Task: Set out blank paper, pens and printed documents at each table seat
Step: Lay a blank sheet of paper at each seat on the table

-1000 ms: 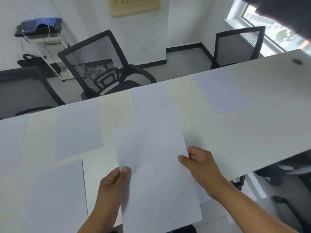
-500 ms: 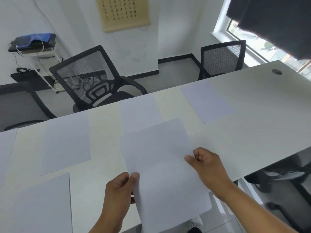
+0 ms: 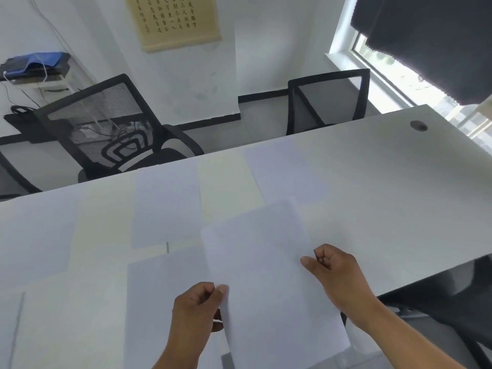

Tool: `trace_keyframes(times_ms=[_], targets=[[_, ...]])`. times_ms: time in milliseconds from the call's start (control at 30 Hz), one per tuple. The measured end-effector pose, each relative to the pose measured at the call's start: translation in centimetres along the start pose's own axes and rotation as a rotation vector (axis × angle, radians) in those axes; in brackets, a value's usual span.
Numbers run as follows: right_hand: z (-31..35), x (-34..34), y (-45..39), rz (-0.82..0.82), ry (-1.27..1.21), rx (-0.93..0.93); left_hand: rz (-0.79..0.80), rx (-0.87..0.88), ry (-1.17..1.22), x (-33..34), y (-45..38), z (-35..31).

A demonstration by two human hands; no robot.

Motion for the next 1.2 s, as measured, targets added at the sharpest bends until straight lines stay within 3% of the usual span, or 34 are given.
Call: trace_keyframes(times_ms=[233,500,767,1033,1200], targets=[[-6.8,-8.5,-4.0,-0.014,0.096,0.076,0.047,-0.046,-0.052,11.3,-0.8,0.9],[-12.2,-12.3,-7.2,-0.029,0.227,0.146,0.055,-0.073,-0.256,17.9,-3.4,1.6],[-14.3,-12.5,-10.3,-0.017,0.343,0.141,-0.020,0.001,-0.461,20.0,-5.8,1.3],[-16.5,-12.2,-11.8,-0.080,0.678,0.012,-0.076,0.019,-0.739,21.2,-7.1,0.5],[-16.5,-12.2,-12.9,-0.172,0.699,0.018,-0.105,-0.044,-0.712,21.4,-7.9,-0.2]])
Point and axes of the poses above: each hand's wrist, its own y-axis away from the middle knuckle, its own x-axis out of the palm, z = x × y, the point moved 4 cm from there along -y, towards the middle knuckle, and after that the axes turned 4 degrees about -x, right-handed, at the moved point
